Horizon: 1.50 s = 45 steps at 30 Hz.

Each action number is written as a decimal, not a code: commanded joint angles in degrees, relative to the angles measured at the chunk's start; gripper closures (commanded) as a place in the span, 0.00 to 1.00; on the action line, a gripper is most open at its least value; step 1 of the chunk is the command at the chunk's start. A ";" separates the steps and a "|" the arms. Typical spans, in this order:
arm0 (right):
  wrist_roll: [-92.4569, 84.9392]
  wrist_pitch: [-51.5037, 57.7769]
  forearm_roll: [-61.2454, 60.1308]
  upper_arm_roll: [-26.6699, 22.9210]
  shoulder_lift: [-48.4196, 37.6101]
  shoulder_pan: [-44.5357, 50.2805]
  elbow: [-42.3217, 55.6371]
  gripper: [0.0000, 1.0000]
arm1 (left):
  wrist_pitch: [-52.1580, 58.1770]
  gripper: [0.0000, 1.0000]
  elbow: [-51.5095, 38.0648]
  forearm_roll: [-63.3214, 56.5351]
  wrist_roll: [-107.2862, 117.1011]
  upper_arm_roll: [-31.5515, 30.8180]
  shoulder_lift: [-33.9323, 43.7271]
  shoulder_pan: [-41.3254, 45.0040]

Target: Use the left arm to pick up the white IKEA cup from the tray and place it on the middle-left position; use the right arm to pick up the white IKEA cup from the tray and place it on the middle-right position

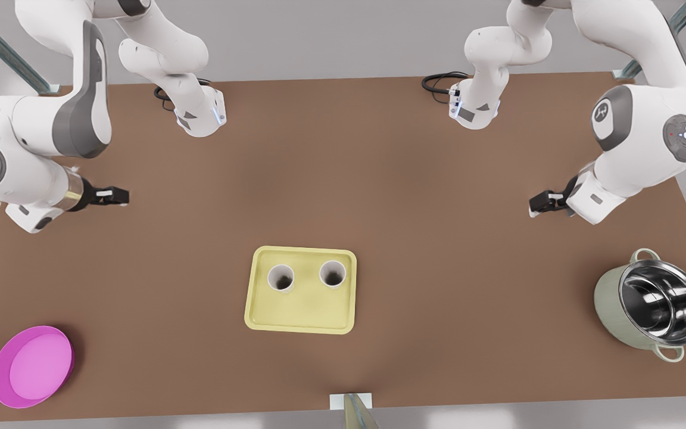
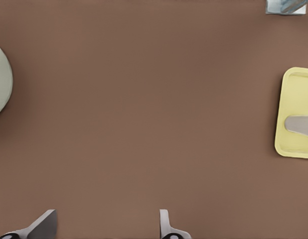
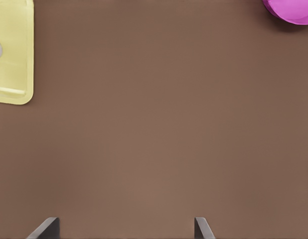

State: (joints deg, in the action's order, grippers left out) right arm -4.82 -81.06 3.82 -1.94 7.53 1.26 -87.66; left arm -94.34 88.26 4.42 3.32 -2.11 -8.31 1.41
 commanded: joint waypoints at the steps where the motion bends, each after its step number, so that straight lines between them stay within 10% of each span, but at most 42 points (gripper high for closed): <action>1: -3.44 -4.72 -0.13 0.00 -0.06 0.06 0.03 0.00 | -4.89 0.00 0.16 -1.17 0.10 0.00 0.05 0.17; 17: 35.05 -44.36 -7.51 0.97 25.08 20.45 -3.13 0.00 | -21.59 0.00 -5.46 -6.44 33.06 -0.44 -20.69 28.29; 32: 44.99 -43.66 -7.77 0.88 30.97 24.05 3.72 0.00 | -31.43 0.00 -31.48 -5.29 42.73 -2.29 -45.65 31.90; 41: 44.64 -43.75 -7.77 0.88 32.72 23.26 2.41 0.00 | -32.49 0.00 -29.99 -8.64 44.84 -2.46 -46.62 34.36; 45: 44.64 -43.75 -8.12 0.88 34.04 23.26 2.49 0.38 | -32.93 0.00 -29.46 -10.75 44.49 -2.46 -48.20 34.36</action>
State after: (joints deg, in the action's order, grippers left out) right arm 32.82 -124.75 -4.32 -1.06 41.42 24.53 -85.23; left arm -126.56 58.77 -5.08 39.36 -4.57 -56.27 35.76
